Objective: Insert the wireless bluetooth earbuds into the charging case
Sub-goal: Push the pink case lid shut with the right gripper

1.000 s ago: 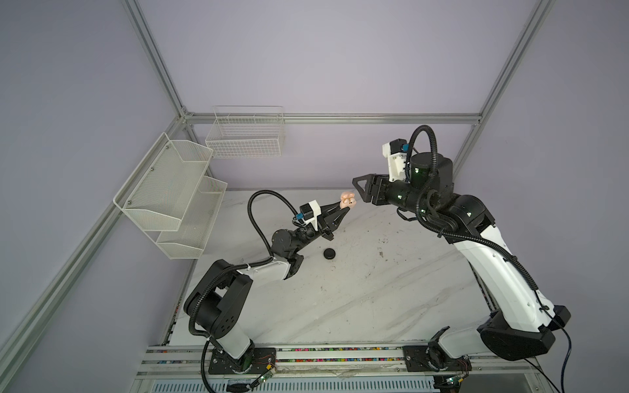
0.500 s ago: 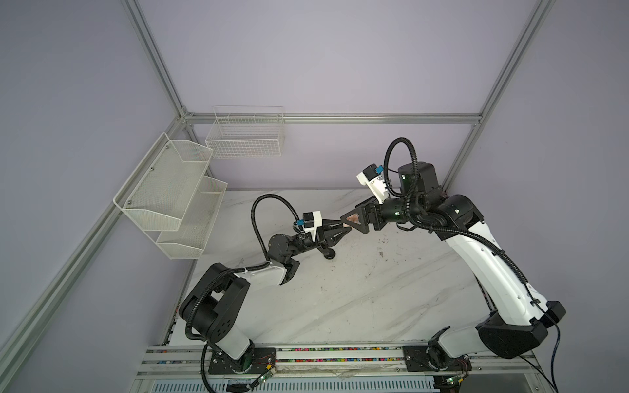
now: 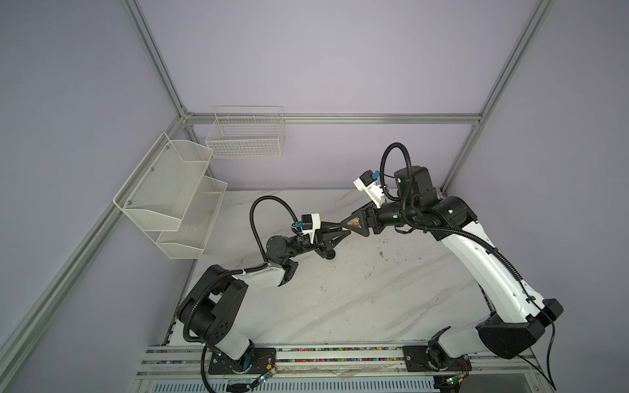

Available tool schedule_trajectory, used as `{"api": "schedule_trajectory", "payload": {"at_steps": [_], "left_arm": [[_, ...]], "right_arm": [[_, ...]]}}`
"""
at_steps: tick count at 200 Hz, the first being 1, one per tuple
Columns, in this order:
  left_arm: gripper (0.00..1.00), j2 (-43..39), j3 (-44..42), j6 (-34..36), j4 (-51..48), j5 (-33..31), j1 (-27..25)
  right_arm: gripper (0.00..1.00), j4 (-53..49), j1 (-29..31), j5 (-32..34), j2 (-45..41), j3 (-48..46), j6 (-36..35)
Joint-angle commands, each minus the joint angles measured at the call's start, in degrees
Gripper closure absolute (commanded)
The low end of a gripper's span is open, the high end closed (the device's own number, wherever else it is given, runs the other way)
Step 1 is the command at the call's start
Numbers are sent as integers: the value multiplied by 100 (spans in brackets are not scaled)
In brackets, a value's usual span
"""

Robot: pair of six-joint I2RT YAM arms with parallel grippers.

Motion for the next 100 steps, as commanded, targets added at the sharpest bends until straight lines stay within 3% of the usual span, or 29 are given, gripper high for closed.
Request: {"api": "schedule_trajectory", "payload": {"at_steps": [1,100], "left_arm": [[100,-114,-187,-66,285,-92,67],[100,-58,-197,-106,289,-244,77]], "right_arm": [[28,49,26,-256,-259,-89,-29],[29,310,26,-253,-667,-538,261]]}}
